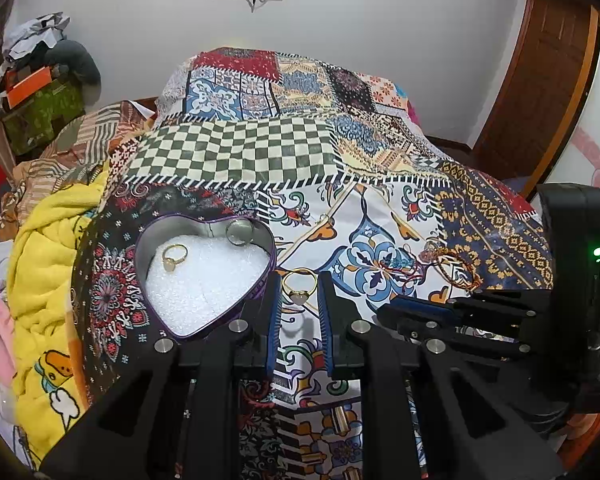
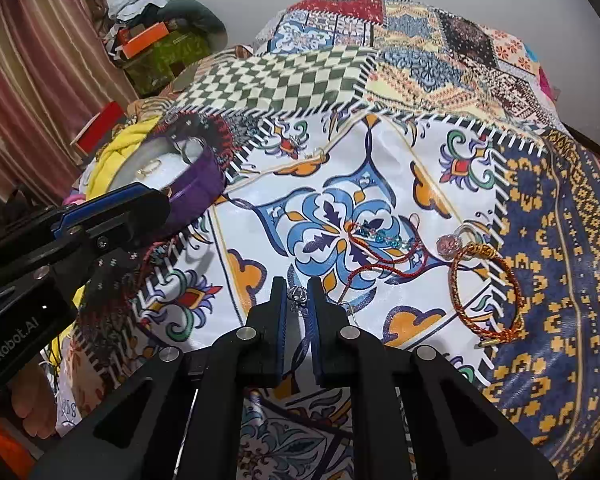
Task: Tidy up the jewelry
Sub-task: 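Carry the held ring with the left tool over the heart tin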
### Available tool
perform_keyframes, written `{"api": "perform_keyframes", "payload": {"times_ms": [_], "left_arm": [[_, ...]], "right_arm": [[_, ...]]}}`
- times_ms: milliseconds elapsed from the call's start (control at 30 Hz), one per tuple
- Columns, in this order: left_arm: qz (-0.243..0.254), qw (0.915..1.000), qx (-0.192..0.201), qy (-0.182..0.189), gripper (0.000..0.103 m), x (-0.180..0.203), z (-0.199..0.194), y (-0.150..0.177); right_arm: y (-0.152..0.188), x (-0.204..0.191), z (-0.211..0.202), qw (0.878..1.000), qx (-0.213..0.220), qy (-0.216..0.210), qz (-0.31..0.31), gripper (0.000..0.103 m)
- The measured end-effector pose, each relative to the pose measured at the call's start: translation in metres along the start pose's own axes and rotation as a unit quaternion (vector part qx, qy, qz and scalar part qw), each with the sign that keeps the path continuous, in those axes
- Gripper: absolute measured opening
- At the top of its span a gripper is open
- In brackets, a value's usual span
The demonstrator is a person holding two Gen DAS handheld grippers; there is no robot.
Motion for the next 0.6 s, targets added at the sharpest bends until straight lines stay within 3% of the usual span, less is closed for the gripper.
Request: {"api": "perform_keyframes", "payload": {"times_ms": [600], "left_arm": [[-0.016,0.9968,0.078,-0.009,0.016,-0.014,-0.068,-0.010]], "right_arm": [[-0.037,-0.032,-0.099,0.991,0.137,0.002,-0.013,0.009]]}}
Point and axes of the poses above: each gripper's, at about its wrist camera, not at the fingertips, and z roughly the way its jaws point, x to its right, y to its underside, the point moved 2 cm from there along z, roughly the way its jaws point, and after that the axes turned 8 degrees about -x, right-handed, at the moved point
